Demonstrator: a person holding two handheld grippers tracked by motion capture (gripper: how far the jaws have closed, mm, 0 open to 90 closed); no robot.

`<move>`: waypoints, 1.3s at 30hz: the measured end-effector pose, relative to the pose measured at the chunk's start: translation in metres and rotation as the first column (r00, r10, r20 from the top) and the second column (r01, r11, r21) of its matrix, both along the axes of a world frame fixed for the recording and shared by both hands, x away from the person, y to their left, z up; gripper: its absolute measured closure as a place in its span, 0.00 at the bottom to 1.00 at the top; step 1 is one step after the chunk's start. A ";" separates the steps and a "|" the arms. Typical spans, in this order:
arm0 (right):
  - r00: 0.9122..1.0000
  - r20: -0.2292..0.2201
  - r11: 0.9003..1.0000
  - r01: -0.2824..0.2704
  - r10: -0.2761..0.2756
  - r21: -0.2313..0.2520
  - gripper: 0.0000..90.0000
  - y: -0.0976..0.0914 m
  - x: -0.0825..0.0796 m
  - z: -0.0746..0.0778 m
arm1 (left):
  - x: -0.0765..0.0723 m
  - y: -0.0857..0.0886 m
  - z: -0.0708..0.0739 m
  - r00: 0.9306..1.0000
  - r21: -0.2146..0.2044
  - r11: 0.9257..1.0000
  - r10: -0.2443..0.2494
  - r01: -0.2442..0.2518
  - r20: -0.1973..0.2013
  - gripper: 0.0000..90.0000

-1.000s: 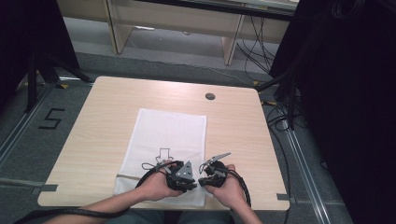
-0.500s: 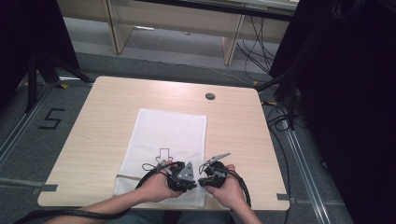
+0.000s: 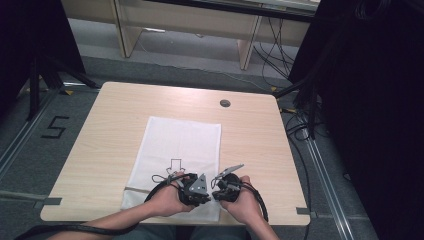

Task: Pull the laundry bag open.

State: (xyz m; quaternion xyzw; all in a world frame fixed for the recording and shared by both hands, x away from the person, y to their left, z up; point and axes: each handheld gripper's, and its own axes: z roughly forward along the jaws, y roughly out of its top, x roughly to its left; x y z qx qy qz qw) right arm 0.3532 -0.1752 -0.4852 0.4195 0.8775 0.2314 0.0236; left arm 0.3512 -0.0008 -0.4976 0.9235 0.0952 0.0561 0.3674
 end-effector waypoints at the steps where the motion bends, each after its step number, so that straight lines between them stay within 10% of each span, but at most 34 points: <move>1: 0.999 0.024 1.000 -0.028 0.028 0.012 1.00 -0.001 0.002 -0.001 | 0.000 0.000 0.000 1.000 -0.001 1.000 0.000 0.000 -0.001 0.91; 39: 0.998 0.021 0.998 -0.055 0.055 -0.001 1.00 0.000 0.001 -0.001 | 0.003 0.015 0.008 0.999 -0.006 1.000 -0.007 0.007 -0.041 0.91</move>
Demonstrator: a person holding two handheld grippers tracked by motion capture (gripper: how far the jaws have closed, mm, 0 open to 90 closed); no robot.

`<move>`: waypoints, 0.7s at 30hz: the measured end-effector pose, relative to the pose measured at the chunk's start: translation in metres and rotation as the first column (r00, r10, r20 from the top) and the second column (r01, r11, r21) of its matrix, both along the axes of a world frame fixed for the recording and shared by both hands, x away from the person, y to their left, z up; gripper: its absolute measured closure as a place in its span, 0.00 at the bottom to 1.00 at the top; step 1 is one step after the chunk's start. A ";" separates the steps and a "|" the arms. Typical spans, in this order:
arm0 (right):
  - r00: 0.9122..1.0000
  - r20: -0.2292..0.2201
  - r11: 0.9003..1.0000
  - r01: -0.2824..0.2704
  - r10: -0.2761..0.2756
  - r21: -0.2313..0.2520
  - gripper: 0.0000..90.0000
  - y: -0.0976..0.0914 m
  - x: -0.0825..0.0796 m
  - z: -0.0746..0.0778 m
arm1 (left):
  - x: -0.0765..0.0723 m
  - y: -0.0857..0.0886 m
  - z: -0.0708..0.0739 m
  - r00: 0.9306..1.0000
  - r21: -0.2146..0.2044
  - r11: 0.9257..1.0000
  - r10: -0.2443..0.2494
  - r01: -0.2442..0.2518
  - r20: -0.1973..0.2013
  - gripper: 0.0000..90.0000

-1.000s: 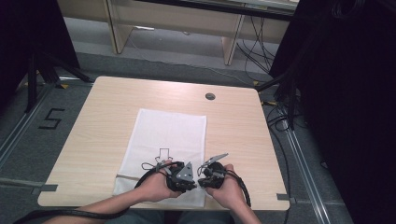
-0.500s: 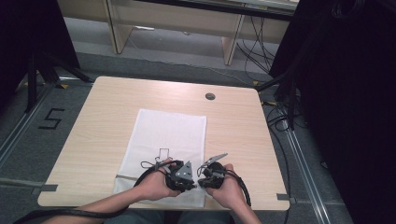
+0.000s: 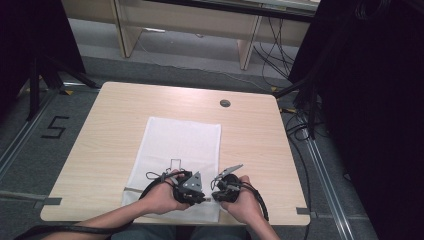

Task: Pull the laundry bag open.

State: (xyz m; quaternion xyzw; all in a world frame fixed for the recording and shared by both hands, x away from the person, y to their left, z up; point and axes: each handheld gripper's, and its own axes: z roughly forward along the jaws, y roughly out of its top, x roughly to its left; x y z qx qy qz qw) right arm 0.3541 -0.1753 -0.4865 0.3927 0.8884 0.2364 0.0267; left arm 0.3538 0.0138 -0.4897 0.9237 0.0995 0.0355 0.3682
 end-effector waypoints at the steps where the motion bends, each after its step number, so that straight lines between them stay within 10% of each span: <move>1: 1.000 0.000 1.000 0.000 0.000 0.000 1.00 0.000 0.000 0.000 | 0.001 0.001 0.001 1.000 -0.007 1.000 -0.007 0.007 0.004 0.91; 21: 1.000 -0.003 1.000 0.005 -0.005 -0.009 1.00 0.002 -0.002 0.001 | -0.001 0.011 0.002 1.000 -0.016 1.000 -0.001 0.001 -0.002 0.91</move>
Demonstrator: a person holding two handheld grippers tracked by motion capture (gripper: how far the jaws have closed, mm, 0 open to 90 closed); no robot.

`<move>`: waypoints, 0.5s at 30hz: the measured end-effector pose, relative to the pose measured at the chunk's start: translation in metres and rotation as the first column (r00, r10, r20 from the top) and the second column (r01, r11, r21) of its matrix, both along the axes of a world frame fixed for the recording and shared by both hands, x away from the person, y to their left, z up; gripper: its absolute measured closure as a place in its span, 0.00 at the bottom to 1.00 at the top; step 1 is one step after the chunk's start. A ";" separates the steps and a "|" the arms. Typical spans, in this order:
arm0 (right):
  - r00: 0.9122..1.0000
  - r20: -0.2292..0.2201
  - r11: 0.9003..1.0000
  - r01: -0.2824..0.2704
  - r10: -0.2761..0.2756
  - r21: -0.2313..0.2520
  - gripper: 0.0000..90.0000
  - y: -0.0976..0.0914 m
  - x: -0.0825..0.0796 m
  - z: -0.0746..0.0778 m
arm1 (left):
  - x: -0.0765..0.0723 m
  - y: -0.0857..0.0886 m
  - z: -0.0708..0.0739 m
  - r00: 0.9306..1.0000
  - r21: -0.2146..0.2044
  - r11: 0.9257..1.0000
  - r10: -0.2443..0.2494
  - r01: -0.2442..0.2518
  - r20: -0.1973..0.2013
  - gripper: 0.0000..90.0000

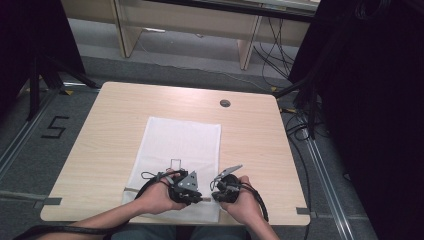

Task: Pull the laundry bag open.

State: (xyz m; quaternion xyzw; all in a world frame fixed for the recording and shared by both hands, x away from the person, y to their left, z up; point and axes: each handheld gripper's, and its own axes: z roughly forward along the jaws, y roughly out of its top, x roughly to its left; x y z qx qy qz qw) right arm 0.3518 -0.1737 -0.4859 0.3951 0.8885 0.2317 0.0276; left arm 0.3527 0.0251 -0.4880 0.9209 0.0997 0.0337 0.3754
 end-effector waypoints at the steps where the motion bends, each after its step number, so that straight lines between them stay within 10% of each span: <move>1: 1.000 0.005 1.000 -0.001 0.001 -0.001 1.00 0.000 0.000 0.000 | 0.000 0.001 0.000 1.000 -0.007 1.000 0.006 -0.006 -0.008 0.91; 15: 0.999 0.037 1.000 -0.020 0.020 -0.020 1.00 0.002 -0.001 0.000 | 0.000 0.006 0.000 1.000 -0.009 1.000 0.012 -0.012 -0.021 0.91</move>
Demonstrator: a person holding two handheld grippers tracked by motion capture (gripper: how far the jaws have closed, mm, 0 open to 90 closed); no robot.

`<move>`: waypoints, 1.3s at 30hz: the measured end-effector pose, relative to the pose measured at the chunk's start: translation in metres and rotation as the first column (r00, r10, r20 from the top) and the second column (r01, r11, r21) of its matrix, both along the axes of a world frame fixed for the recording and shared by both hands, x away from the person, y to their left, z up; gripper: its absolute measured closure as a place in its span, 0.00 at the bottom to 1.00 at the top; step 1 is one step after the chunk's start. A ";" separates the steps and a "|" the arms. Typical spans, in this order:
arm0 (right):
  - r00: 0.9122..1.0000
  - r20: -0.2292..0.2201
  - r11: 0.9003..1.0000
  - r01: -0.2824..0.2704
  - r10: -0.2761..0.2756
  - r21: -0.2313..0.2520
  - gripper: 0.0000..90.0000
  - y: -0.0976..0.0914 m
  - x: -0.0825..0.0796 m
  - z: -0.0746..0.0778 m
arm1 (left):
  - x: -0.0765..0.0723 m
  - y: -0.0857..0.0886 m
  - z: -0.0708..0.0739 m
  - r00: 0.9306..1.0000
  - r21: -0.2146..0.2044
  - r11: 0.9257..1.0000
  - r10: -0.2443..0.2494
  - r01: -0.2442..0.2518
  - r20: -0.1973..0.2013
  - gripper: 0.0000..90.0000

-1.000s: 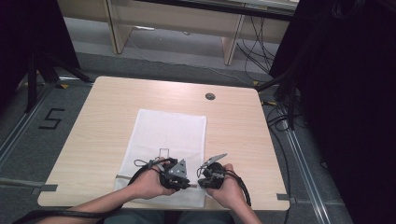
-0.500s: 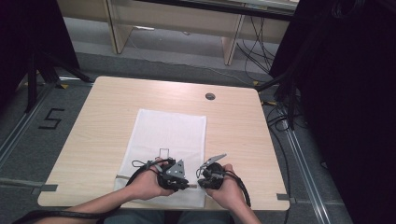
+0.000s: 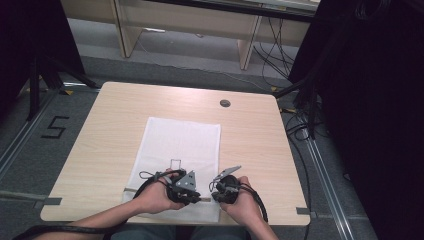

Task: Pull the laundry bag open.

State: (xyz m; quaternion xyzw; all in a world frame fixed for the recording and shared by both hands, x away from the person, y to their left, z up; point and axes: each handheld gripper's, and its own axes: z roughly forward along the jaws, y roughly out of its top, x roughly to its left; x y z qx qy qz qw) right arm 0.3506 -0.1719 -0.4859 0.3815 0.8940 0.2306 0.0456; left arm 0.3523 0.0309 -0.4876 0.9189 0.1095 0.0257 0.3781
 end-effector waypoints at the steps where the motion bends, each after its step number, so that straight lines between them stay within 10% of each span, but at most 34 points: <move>1: 1.000 0.000 1.000 0.000 0.000 0.000 1.00 0.000 0.000 0.000 | 0.000 0.001 0.000 1.000 -0.005 1.000 -0.002 0.002 -0.003 0.91; 39: 1.000 0.007 1.000 -0.005 0.005 -0.020 1.00 0.004 -0.003 0.001 | -0.005 0.019 0.001 1.000 -0.028 0.999 0.023 -0.023 -0.008 0.91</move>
